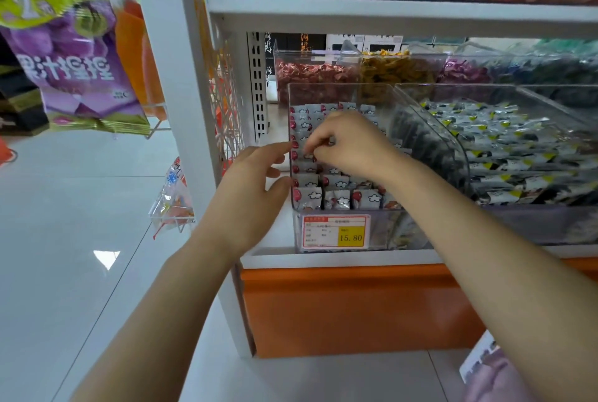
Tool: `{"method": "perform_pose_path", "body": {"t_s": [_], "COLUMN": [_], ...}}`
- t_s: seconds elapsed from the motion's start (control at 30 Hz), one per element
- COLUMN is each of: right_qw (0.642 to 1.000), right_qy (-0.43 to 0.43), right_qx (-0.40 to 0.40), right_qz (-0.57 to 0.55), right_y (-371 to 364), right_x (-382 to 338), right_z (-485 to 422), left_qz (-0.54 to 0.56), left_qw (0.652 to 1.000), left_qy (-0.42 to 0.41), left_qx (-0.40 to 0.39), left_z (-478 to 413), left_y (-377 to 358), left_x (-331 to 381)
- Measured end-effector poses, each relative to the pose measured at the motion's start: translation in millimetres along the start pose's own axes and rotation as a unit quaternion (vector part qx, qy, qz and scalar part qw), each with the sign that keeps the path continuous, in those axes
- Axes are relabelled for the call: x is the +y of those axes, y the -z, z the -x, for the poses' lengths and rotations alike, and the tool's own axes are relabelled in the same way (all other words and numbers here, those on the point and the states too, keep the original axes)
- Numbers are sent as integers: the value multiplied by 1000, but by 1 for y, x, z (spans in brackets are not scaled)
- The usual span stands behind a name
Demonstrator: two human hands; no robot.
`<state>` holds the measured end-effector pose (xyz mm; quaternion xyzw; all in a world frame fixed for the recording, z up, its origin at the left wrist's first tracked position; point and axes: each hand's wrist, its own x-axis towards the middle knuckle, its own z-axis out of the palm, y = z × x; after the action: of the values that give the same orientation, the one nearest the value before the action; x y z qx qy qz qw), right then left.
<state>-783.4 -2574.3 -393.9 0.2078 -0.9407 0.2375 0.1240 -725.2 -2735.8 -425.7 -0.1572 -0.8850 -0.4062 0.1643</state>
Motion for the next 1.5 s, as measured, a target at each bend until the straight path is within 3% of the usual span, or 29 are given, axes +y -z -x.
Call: {"method": "perform_pose_path", "body": {"t_s": [0.1, 0.17, 0.27, 0.37, 0.43, 0.5, 0.7, 0.77, 0.87, 0.93, 1.1, 1.2, 1.33, 1.5], "right_qw": [993, 994, 995, 962, 929, 888, 715, 669, 623, 616, 622, 620, 614, 608], "right_qy": [21, 21, 12, 2, -24, -63, -190, -207, -209, -213, -220, -230, -246, -250], "right_qx": [-50, -38, 83, 220, 280, 293, 214, 184, 133, 111, 91, 103, 135, 147], "right_qz": [102, 96, -57, -164, -242, -348, -638, -690, -742, -751, -746, -743, -737, -739], "right_y": [-9, -12, -1, 16, 22, 24, 13, 11, 11, 12, 10, 11, 12, 12], "right_x": [-1, -3, -5, -6, -5, -4, -5, -6, -7, -7, -7, -5, -2, 1], "right_z": [-7, -9, -2, 17, 35, 51, 78, 80, 82, 82, 83, 84, 84, 84], "left_qz": [5, 12, 14, 12, 23, 47, 161, 234, 392, 447, 440, 479, 563, 597], "left_qw": [1000, 1000, 999, 996, 995, 995, 983, 964, 899, 866, 859, 839, 784, 754], "left_qy": [-4, -4, -4, -6, -5, 9, 49, 98, 181, 207, 226, 237, 249, 267], "left_qx": [10, 19, 46, 83, 95, 85, 77, 77, 68, 82, 129, 105, 78, 57], "left_z": [0, 0, -1, -2, 0, 3, 11, 13, 13, 14, 13, 14, 14, 14], "left_y": [0, -1, -2, -2, -1, -2, -6, -6, -4, -2, -3, -1, 0, 2], "left_x": [0, 0, 1, 4, 7, 11, 23, 22, 20, 19, 15, 17, 20, 23]}}
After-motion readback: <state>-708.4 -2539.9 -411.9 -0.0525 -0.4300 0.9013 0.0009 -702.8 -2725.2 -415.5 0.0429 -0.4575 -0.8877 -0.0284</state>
